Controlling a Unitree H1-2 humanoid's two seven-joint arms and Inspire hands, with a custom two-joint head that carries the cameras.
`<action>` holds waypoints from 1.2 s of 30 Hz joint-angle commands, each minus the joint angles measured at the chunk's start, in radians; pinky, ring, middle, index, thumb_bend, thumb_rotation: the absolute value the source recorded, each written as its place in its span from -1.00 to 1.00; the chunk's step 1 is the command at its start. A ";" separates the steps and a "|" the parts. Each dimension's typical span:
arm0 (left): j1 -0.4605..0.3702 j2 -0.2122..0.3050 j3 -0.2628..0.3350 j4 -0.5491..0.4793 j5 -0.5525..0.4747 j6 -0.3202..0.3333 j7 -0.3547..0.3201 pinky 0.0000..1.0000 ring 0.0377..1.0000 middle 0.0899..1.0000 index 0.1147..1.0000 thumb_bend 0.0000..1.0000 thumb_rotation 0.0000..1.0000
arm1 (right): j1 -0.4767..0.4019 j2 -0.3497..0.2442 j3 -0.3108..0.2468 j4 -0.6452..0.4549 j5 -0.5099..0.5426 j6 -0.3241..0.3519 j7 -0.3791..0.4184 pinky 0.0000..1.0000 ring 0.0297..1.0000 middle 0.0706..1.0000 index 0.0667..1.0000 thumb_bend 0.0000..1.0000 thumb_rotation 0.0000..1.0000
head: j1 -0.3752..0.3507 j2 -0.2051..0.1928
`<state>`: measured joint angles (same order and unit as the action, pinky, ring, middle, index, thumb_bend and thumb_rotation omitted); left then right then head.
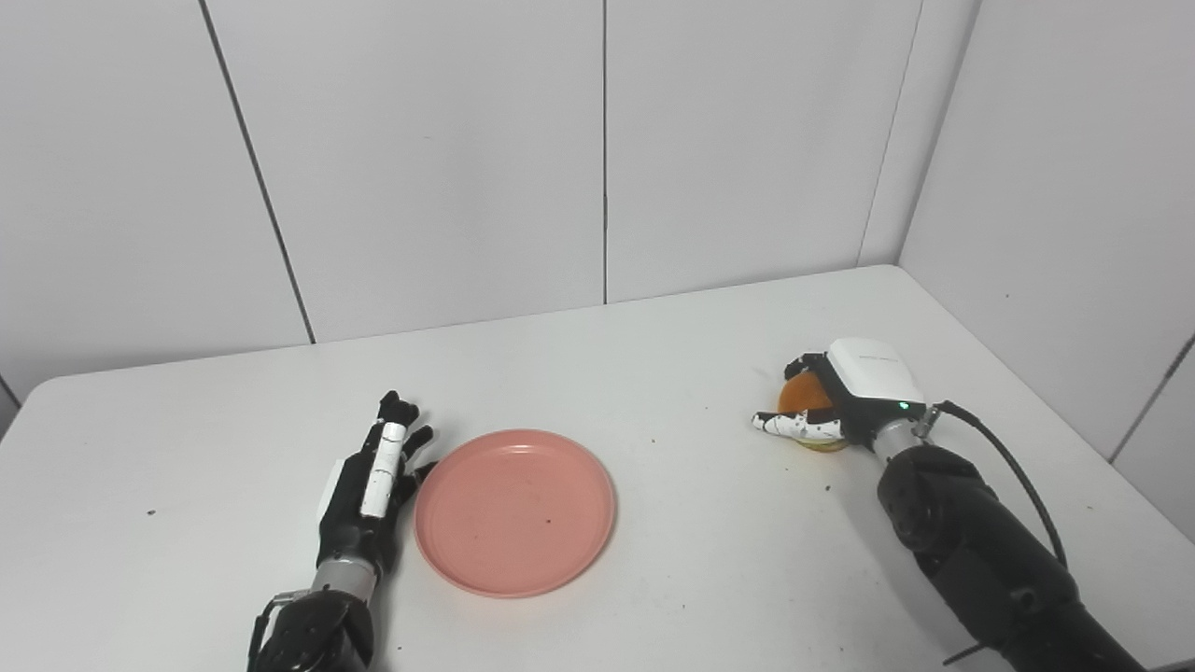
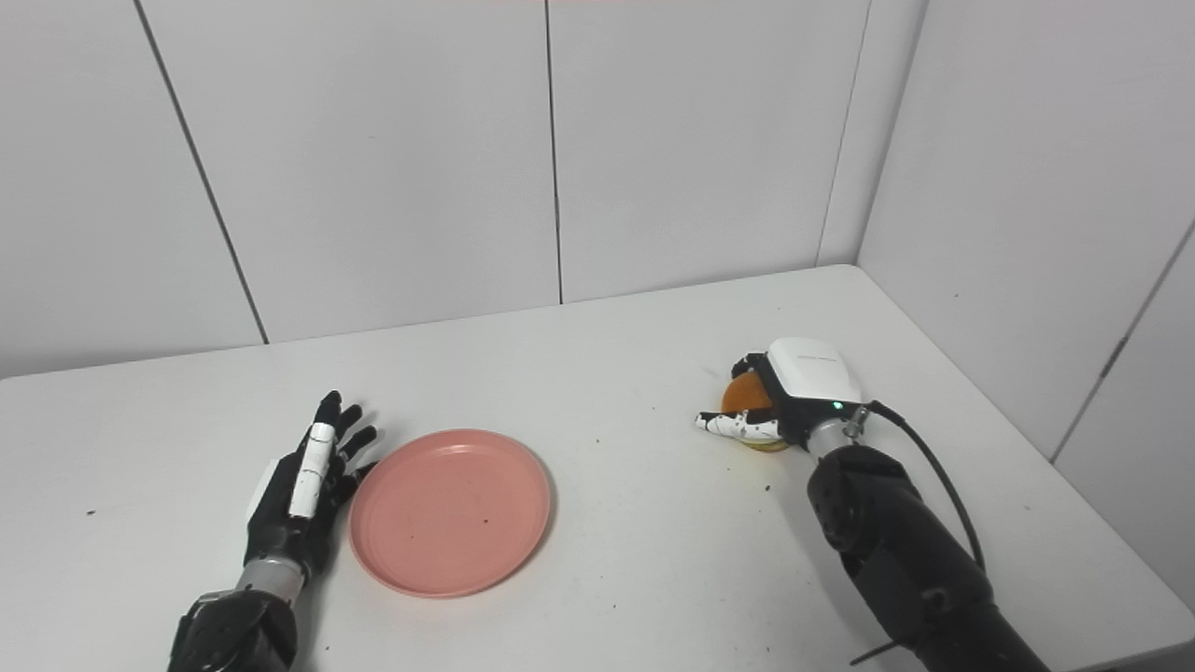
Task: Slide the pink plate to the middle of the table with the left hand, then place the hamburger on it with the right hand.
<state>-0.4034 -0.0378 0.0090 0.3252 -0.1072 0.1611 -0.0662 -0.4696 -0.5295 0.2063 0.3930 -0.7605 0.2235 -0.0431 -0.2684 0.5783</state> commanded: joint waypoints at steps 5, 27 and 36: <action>-0.008 0.004 -0.006 -0.005 0.003 0.018 -0.006 0.35 0.80 0.91 1.00 0.68 0.73 | -0.008 -0.022 0.006 0.061 0.005 -0.039 -0.055 -0.59 -0.52 -0.44 -0.32 0.44 -0.01 | -0.001 0.001; -0.008 0.000 -0.008 -0.008 0.002 0.022 -0.006 0.34 0.81 0.91 1.00 0.66 0.74 | -0.011 -0.021 0.002 -0.031 0.037 -0.086 -0.132 -0.75 -0.70 -0.65 -0.53 0.22 -0.56 | 0.002 0.008; -0.007 -0.006 -0.010 -0.011 0.005 0.023 -0.001 0.55 0.80 0.90 1.00 0.64 0.75 | -0.035 -0.002 -0.002 -0.216 0.024 -0.075 -0.072 -0.79 -0.75 -0.70 -0.59 0.20 -0.60 | 0.009 0.009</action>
<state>-0.4027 -0.0434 0.0052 0.3208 -0.1071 0.1659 -0.0666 -0.4482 -0.5252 0.2190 0.2330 -0.7229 0.1457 -0.1185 -0.2608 0.5860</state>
